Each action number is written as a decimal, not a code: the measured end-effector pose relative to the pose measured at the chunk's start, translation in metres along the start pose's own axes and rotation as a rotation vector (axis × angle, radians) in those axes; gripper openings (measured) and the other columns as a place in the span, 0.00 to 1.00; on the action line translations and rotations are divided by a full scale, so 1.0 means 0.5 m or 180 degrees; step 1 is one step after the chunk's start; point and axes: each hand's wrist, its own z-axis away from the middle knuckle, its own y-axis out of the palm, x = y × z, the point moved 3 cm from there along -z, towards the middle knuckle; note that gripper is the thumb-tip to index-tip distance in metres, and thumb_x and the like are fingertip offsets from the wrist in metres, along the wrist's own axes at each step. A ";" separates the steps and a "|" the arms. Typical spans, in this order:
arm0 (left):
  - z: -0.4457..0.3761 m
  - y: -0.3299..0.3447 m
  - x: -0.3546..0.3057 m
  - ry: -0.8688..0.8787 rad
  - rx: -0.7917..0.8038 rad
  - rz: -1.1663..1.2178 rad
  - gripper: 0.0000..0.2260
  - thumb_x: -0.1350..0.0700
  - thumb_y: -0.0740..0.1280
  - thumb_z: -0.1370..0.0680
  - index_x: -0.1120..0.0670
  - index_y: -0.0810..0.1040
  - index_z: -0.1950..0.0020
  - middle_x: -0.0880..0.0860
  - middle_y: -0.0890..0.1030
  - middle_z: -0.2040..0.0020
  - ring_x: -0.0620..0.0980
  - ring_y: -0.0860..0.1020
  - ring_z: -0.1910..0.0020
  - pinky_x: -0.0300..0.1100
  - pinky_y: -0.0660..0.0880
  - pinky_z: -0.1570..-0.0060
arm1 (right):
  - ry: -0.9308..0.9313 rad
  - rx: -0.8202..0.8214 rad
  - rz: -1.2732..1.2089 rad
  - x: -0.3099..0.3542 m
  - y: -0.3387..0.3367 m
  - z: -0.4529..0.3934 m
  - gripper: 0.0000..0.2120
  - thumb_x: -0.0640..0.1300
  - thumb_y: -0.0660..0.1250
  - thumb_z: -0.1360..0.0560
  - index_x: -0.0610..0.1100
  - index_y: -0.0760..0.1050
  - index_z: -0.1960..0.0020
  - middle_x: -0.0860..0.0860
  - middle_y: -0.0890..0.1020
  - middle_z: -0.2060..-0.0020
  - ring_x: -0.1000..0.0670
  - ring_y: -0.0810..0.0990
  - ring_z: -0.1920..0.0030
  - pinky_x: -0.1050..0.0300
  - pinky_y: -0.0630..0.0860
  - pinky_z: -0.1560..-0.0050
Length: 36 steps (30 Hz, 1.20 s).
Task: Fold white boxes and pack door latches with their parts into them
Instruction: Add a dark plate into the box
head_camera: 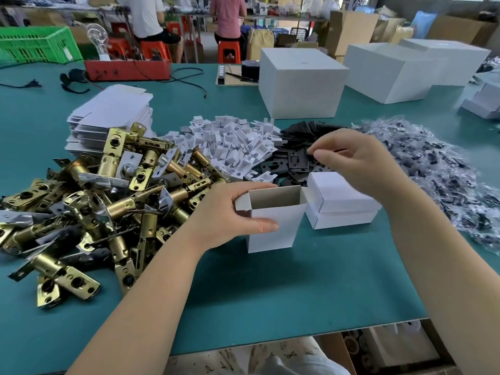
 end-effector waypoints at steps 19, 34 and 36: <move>-0.003 -0.001 -0.001 -0.0136 -0.0009 0.0435 0.27 0.65 0.79 0.32 0.31 0.82 0.51 0.35 0.84 0.53 0.35 0.81 0.52 0.26 0.75 0.56 | 0.0605 0.1520 0.2862 -0.165 0.102 -0.220 0.21 0.52 0.68 0.24 0.45 0.74 0.33 0.46 0.78 0.38 0.43 0.75 0.39 0.51 0.72 0.41; 0.000 0.000 -0.002 -0.0135 -0.0045 0.0412 0.24 0.64 0.78 0.31 0.35 0.82 0.50 0.35 0.83 0.52 0.35 0.81 0.51 0.27 0.76 0.57 | 0.1851 -0.0186 -0.2457 -0.132 0.084 -0.187 0.11 0.40 0.52 0.17 0.36 0.70 0.43 0.41 0.85 0.56 0.47 0.84 0.61 0.53 0.83 0.63; -0.001 0.001 -0.004 -0.0102 -0.0055 0.0368 0.23 0.63 0.79 0.32 0.38 0.81 0.47 0.35 0.83 0.52 0.34 0.81 0.50 0.26 0.75 0.56 | 0.2025 -0.0224 -0.3642 -0.117 0.080 -0.167 0.13 0.40 0.49 0.17 0.36 0.72 0.48 0.41 0.85 0.59 0.49 0.84 0.66 0.59 0.79 0.70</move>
